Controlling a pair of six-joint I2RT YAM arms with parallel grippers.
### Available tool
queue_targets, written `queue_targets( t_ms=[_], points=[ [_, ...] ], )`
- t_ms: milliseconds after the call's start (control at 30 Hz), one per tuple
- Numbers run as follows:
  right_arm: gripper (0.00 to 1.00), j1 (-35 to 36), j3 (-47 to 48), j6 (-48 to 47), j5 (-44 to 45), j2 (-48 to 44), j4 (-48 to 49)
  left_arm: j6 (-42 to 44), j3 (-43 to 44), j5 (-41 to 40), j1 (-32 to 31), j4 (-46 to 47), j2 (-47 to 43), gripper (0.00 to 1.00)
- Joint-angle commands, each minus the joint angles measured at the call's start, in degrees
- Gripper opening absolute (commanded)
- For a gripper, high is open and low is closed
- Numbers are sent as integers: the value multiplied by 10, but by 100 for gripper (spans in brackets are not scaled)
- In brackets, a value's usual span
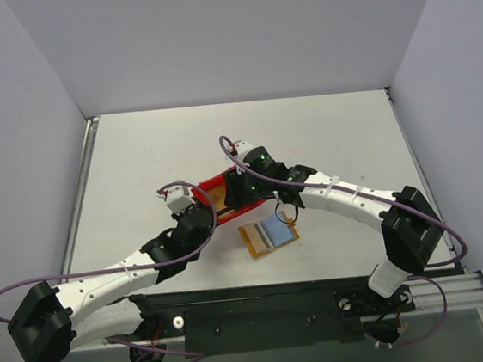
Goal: Put the credit cards into the card holder
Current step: Pick up the credit card from the storage box.
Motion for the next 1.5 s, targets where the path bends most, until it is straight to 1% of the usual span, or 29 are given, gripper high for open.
queue_targets(
  t_ms=[0, 133, 567, 633, 700, 733, 767, 800, 833, 1000, 1200, 1233, 1267, 1400, 1433, 1467],
  points=[
    [44, -13, -21, 27, -59, -29, 47, -35, 27, 19, -6, 101, -27, 0],
    [41, -22, -31, 41, -86, -37, 64, -35, 30, 19, -6, 101, -23, 0],
    [23, -32, -48, 50, -98, -48, 79, -37, 26, 19, -5, 98, -18, 0],
    [19, -33, -48, 48, -94, -52, 77, -38, 29, 16, -5, 91, -17, 0],
    [13, -33, -50, 46, -86, -58, 74, -39, 29, 14, -5, 88, -17, 0],
    [7, -32, -52, 46, -85, -60, 74, -39, 28, 15, -5, 88, -16, 0],
    [5, -33, -53, 45, -81, -64, 74, -39, 29, 14, -5, 88, -16, 0],
    [1, -32, -53, 45, -79, -67, 74, -39, 30, 14, -5, 88, -16, 0],
    [0, -32, -55, 43, -74, -71, 73, -40, 31, 14, -4, 83, -14, 0],
    [0, -33, -64, 35, -43, -101, 72, -50, 47, 16, 2, 52, -1, 0],
    [0, -45, -78, 33, -7, -166, 72, -55, 71, 27, 24, 2, 24, 0],
    [0, -49, -79, 35, -5, -177, 72, -55, 81, 35, 35, -5, 28, 0],
    [0, -51, -85, 36, 1, -192, 74, -56, 83, 42, 44, -32, 38, 0],
    [0, -74, -106, 52, 5, -245, 84, -39, 102, 110, 110, -49, 72, 0],
    [0, -78, -109, 56, 2, -250, 84, -34, 107, 129, 135, -54, 79, 0],
    [0, -87, -113, 61, -4, -262, 84, -28, 110, 141, 144, -54, 93, 0]
  ],
)
